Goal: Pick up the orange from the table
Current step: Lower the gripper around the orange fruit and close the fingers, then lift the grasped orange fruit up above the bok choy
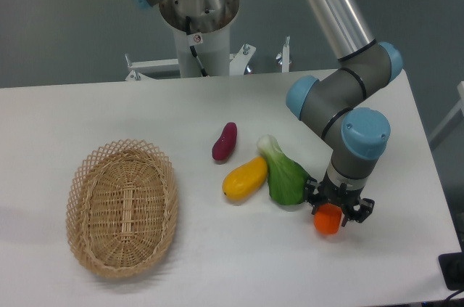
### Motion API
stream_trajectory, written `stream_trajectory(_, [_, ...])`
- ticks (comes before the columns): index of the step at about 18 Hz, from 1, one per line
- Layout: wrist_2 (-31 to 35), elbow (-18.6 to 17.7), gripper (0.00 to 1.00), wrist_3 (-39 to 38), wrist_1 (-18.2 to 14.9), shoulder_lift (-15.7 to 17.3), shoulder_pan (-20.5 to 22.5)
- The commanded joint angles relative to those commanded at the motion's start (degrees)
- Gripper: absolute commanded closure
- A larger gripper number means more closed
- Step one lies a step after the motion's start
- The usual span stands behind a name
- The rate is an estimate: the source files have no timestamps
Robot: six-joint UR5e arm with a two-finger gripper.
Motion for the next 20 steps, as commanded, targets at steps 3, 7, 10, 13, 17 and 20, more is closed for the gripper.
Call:
stream_trajectory(3, [0.1,0.0,0.46,0.0,0.1,0.0,-0.1])
stream_trajectory(7, [0.1,0.1,0.47,0.0,0.1,0.1,-0.1])
stream_trajectory(10, [-0.1,0.5,0.47,0.1,0.1,0.7,0.0])
stream_trajectory(13, [-0.3,1.5,0.47,0.0,0.0,2.9,0.0])
stream_trajectory(17, [-1.6,5.9,0.47,-0.9,-2.2,4.6,0.2])
stream_trajectory(20, [-2.3,8.9,0.48,-0.9,-9.4,6.5,0.2])
